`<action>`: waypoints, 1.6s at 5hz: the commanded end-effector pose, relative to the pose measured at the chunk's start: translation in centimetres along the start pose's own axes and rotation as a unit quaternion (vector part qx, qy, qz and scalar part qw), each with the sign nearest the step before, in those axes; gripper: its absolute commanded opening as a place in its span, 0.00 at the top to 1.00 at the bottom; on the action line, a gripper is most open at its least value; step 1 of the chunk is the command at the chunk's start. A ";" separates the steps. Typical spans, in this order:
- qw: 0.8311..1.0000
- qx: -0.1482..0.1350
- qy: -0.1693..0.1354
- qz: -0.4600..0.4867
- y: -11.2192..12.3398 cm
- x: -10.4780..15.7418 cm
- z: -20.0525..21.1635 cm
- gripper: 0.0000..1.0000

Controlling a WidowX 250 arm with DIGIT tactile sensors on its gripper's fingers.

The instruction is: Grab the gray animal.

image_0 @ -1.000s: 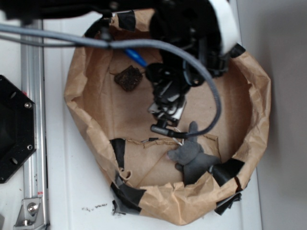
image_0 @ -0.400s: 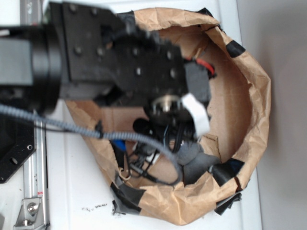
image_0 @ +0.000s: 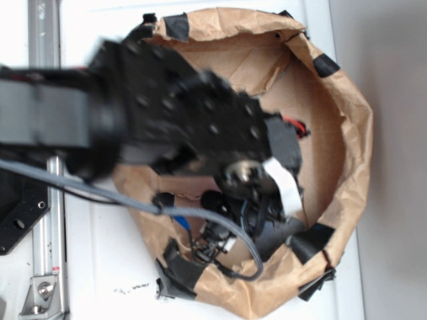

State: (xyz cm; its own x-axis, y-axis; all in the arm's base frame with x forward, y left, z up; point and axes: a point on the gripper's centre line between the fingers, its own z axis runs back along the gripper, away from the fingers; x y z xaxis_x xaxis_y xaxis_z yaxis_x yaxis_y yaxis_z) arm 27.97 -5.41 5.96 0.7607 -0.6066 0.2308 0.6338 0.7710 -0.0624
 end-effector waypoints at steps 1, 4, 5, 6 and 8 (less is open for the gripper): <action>0.999 -0.006 0.009 -0.046 -2.4 2.9 -3.2 0.20; 0.999 0.029 -0.021 0.027 1.0 1.1 4.9 1.00; 0.996 0.043 -0.027 0.072 3.5 -0.4 8.3 1.00; 0.979 0.081 0.002 0.187 5.6 -3.2 10.4 1.00; 0.900 0.061 0.010 0.431 3.6 -3.9 12.5 1.00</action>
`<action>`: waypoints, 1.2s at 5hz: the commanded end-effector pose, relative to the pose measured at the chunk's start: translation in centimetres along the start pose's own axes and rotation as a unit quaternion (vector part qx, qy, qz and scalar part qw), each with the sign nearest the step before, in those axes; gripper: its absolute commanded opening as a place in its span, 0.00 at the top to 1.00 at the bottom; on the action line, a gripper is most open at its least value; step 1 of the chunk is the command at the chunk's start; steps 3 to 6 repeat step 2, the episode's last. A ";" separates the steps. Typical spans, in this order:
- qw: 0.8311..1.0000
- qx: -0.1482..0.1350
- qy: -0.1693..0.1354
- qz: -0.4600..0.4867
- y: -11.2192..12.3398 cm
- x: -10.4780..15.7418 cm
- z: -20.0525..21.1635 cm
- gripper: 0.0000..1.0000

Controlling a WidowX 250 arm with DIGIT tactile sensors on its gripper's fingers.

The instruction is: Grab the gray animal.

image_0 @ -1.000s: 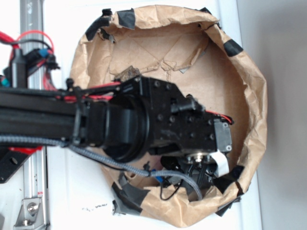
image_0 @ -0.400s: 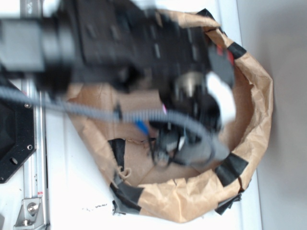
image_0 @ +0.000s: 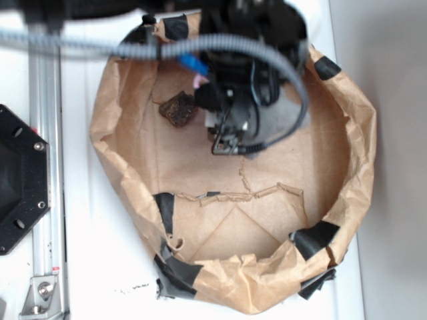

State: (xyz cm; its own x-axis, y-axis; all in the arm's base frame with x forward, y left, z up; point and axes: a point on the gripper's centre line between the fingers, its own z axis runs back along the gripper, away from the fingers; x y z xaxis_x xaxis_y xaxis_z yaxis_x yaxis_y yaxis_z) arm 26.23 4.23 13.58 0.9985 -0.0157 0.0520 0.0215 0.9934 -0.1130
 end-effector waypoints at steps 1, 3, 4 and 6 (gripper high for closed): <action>0.991 0.027 -0.061 0.120 -3.6 -0.5 2.9 1.00; 0.990 0.040 -0.067 0.116 -3.9 -0.5 2.5 1.00; 0.990 0.040 -0.067 0.116 -3.9 -0.5 2.5 1.00; 0.990 0.040 -0.067 0.116 -3.9 -0.5 2.5 1.00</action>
